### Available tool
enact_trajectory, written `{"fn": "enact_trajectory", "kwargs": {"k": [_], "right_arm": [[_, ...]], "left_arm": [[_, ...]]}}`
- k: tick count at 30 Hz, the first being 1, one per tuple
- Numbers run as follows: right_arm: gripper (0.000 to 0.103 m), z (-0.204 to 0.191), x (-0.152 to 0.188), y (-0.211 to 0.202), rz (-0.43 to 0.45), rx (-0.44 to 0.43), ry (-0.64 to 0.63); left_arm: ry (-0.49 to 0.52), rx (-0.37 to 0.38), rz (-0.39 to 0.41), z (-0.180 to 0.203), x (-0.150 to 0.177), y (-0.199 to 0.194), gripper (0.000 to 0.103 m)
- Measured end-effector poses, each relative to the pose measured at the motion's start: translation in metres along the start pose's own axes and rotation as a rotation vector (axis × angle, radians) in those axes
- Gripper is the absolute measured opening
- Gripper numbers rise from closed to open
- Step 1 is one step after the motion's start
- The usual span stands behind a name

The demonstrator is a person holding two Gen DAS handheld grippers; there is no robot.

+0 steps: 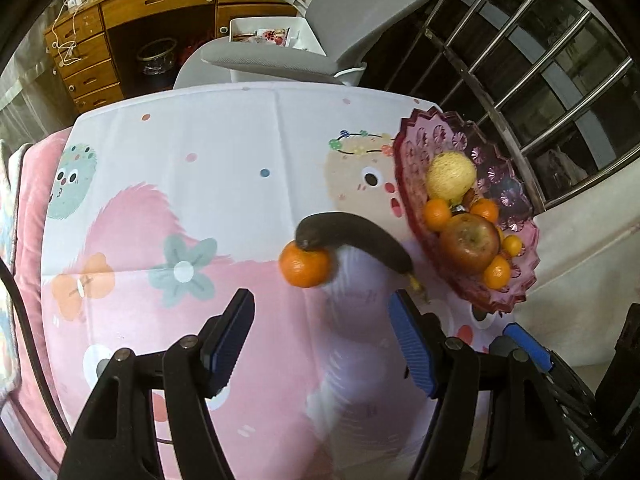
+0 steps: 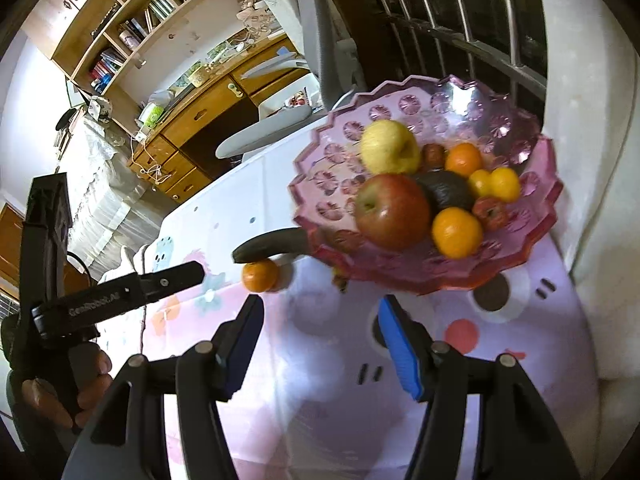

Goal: Organize fruits
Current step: 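Grasp the orange with the left gripper while the right gripper moves to the banana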

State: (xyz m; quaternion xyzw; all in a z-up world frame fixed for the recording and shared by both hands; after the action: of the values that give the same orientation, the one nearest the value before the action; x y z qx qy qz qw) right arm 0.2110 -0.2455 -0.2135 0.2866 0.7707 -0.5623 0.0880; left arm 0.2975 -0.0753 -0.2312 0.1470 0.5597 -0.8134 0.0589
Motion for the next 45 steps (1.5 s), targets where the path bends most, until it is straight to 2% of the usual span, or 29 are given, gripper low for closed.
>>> {"fn": "enact_trajectory", "kwargs": {"k": [9,13,21,27,37,41,45], "right_arm": [[0.06,-0.012,0.016,0.019,0.012,0.014,0.008],[0.06,-0.008,0.021,0.032,0.047,0.0,0.034],[0.06,0.004,0.02,0.066,0.105,0.038,0.049],[0.06,0.007,0.017,0.08,0.145,0.076,0.013],[0.06,0.009,0.011,0.102,0.177,0.078,0.008],[0.06,0.006,0.006,0.11,0.183,0.099,-0.015],[0.06,0.004,0.0,0.116,0.195,0.11,-0.008]], "left_arm": [[0.02,0.01,-0.022,-0.019,0.004,0.025,0.068],[0.035,0.017,-0.021,-0.02,0.004,0.04,0.068],[0.065,0.037,0.0,-0.023,0.001,0.068,0.068],[0.071,0.047,0.019,-0.021,-0.002,0.083,0.068],[0.092,0.054,-0.003,-0.016,-0.001,0.1,0.059],[0.092,0.056,-0.014,-0.017,-0.001,0.105,0.047],[0.079,0.07,-0.01,-0.022,-0.002,0.106,0.043]]}}
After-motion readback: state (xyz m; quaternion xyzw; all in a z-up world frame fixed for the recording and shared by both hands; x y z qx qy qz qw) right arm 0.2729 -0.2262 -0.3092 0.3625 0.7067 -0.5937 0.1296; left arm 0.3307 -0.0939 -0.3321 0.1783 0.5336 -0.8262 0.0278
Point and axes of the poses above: each gripper's, at about its wrist camera, not at the fingertips, and y roughly the way its jaws point, z to its right, x to its underside, the point moved 7 cm from there along y, roughly the way its jaws point, and after that the axes turned 4 degrees about x, right-handed, at the moved point
